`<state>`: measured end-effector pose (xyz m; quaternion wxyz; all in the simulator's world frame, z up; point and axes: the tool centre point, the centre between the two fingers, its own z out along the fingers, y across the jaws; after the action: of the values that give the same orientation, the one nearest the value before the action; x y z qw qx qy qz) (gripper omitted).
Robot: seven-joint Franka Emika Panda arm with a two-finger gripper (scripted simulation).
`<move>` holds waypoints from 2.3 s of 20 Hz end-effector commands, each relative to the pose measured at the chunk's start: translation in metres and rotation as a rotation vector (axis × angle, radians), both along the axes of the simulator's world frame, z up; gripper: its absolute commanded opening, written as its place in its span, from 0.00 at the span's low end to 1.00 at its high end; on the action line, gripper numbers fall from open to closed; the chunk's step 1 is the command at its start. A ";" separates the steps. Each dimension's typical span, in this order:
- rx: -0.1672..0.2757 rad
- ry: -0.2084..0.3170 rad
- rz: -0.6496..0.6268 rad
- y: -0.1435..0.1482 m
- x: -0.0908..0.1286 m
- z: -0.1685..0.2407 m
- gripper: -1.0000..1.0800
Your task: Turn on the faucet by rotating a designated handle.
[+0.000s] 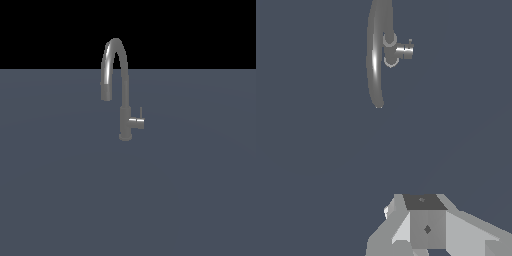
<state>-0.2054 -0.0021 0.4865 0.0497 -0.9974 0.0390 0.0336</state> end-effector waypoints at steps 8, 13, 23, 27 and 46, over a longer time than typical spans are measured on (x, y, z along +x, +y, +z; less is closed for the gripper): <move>0.135 0.118 -0.141 -0.001 0.056 -0.015 0.00; 0.212 0.184 -0.220 -0.003 0.086 -0.027 0.00; 0.374 0.322 -0.383 -0.014 0.146 -0.057 0.00; 0.442 0.379 -0.451 -0.019 0.169 -0.073 0.00; 0.814 0.690 -0.817 -0.051 0.266 -0.182 0.00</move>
<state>0.0539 -0.0507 0.3159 0.4023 -0.7550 0.3989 0.3303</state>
